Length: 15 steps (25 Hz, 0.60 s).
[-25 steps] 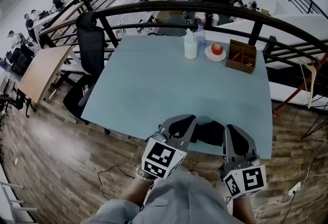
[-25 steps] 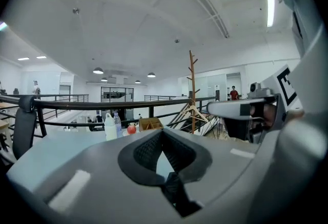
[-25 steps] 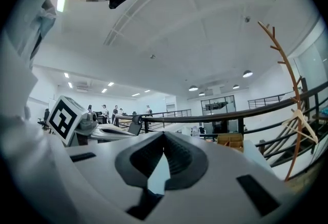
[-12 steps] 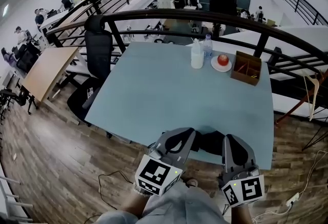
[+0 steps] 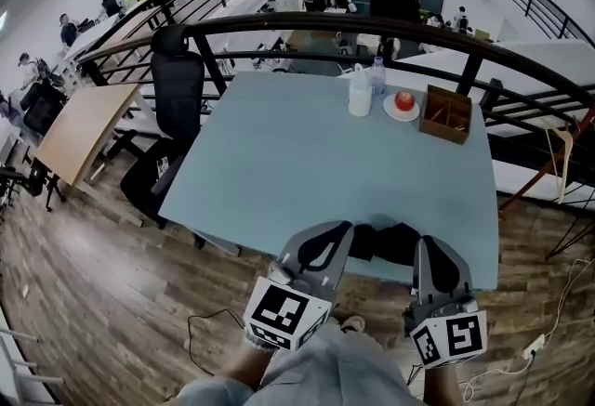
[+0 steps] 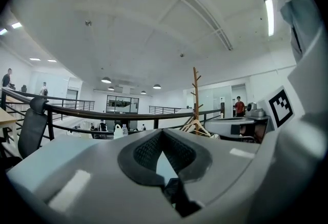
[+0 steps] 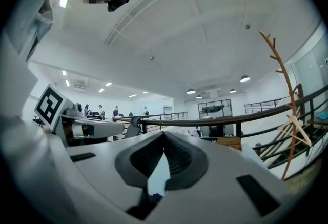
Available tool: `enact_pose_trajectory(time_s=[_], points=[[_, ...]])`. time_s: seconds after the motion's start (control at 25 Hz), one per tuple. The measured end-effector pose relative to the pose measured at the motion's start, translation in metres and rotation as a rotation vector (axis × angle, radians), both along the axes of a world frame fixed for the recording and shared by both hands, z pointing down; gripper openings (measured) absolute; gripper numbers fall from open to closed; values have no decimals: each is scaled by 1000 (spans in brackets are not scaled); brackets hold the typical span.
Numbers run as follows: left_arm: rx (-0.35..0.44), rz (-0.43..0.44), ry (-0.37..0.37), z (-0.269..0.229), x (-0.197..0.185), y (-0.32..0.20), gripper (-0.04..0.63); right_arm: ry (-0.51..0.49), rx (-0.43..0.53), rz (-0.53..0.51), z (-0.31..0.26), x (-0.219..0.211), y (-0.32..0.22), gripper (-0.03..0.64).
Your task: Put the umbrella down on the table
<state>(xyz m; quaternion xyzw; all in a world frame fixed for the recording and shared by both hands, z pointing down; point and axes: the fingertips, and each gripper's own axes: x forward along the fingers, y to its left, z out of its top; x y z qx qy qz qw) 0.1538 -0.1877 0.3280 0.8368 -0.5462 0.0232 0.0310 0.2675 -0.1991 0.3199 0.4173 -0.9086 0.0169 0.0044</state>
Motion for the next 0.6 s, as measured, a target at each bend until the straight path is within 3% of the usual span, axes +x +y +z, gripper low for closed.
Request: enact_pose_trajectory(time_s=[0.24, 0.6], points=[[-61, 44, 15, 9, -12, 20, 5, 11, 0, 19, 0, -17, 25, -5], [-76, 116, 19, 22, -17, 58, 5, 27, -15, 68, 8, -30, 70, -5]])
